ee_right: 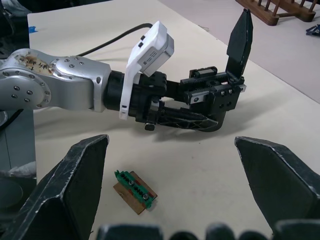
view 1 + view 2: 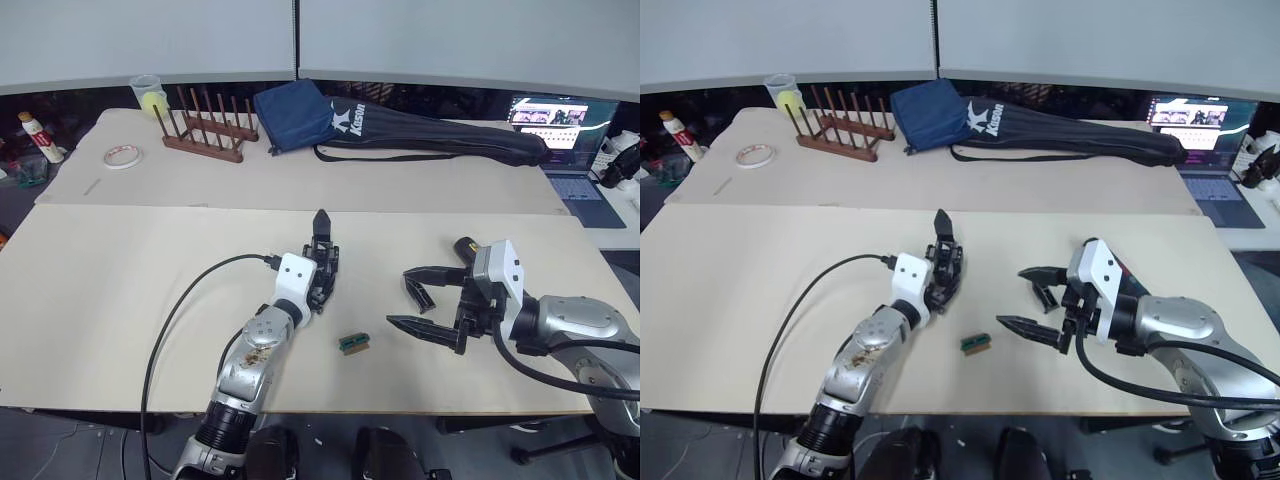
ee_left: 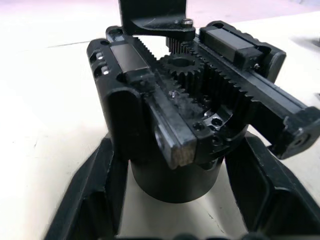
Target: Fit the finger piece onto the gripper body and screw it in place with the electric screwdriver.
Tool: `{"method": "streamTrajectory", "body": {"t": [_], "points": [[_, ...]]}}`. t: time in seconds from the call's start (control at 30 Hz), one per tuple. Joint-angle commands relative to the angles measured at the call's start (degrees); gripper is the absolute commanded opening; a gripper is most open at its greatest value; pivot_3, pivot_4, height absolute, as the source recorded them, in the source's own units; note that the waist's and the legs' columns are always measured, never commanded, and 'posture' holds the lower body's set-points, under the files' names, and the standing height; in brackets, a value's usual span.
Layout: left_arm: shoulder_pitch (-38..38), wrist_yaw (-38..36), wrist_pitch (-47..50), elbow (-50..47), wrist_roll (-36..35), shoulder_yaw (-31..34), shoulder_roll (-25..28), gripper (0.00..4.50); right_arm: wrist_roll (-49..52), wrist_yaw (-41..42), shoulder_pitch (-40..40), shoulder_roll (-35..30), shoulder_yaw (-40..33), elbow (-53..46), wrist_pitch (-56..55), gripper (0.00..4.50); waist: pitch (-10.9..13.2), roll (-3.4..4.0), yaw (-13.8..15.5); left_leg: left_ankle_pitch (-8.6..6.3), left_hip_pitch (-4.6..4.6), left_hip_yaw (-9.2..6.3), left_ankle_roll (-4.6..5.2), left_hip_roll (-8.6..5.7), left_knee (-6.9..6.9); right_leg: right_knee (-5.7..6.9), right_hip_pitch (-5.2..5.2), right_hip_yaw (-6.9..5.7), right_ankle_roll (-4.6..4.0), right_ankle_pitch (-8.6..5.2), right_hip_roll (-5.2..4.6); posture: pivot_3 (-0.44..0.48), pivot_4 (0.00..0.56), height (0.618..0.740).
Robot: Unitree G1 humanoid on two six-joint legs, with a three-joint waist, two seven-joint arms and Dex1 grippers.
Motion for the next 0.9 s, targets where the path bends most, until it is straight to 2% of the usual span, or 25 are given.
{"method": "streamTrajectory", "body": {"t": [0.03,0.2,0.3,0.37,0.47,0.57,0.7,0.9], "points": [[1.97,-6.43,1.55,-4.46,-3.52,1.72,3.91,4.42,-0.22,-0.13,-1.04,0.21,-1.37,0.12,-1.63,4.5,0.0,0.0,-0.13,0.01,0.0,0.0,-0.01,0.01,0.0,0.0,-0.01,0.0,0.0,0.0,0.0,0.0,0.15,0.74],[1.46,-15.27,4.69,-6.21,-8.7,5.7,11.75,4.42,-0.69,0.19,-1.68,0.65,-0.97,0.86,-2.32,4.5,-0.01,0.02,-0.16,0.03,0.03,0.0,-0.06,0.07,-0.01,0.1,-0.04,-0.01,-0.06,-0.03,0.03,0.0,0.15,0.74],[-1.04,-24.75,3.89,-3.5,-11.99,7.28,17.94,4.42,-1.19,0.48,-2.12,0.91,-0.67,1.28,-2.82,4.5,-0.01,0.02,-0.13,0.07,0.02,0.01,-0.12,0.06,0.0,0.09,-0.05,-0.02,-0.06,-0.04,0.03,0.0,0.15,0.74],[-3.32,-30.87,0.15,0.1,-12.07,6.52,21.1,4.42,-1.48,0.75,-2.25,0.93,-0.53,1.39,-3.23,4.5,-0.01,0.02,0.01,0.22,0.02,0.01,-0.38,0.04,0.0,0.09,-0.04,-0.02,-0.06,-0.04,0.03,0.0,0.15,0.74],[-10.13,-39.41,-12.69,13.03,-7.94,3.91,24.12,4.42,-1.57,1.04,-2.17,0.73,-0.53,1.07,-3.45,4.5,-0.01,0.02,0.31,0.22,0.0,0.02,-0.38,-0.01,0.01,0.03,-0.03,-0.05,-0.05,-0.04,0.01,0.0,0.15,0.74],[-16.21,-43.29,-19.39,23.83,-6.3,2.98,23.27,4.42,-1.64,1.26,-1.91,0.5,-1.01,0.93,-3.49,4.5,-0.01,0.02,0.27,0.21,-0.02,0.03,-0.36,-0.03,0.01,-0.01,-0.02,-0.05,-0.04,-0.03,0.01,0.0,0.15,0.74],[-21.49,-47.52,-26.22,33.16,-4.82,1.89,20.98,4.42,-1.66,0.9,-0.83,0.31,-1.91,0.15,-3.19,4.5,-0.01,0.02,0.1,0.2,-0.07,0.07,-0.34,-0.03,0.01,-0.02,-0.04,-0.05,-0.01,-0.02,0.01,0.0,0.15,0.74],[-26.27,-49.51,-30.47,41.73,-3.96,2.15,16.61,4.42,-1.52,-0.36,0.44,0.45,-2.7,-1.43,-2.66,4.5,-0.01,0.02,-0.07,0.18,-0.06,0.06,-0.28,-0.04,0.07,0.0,-0.03,-0.06,0.01,-0.01,0.01,0.0,0.15,0.74]]}}
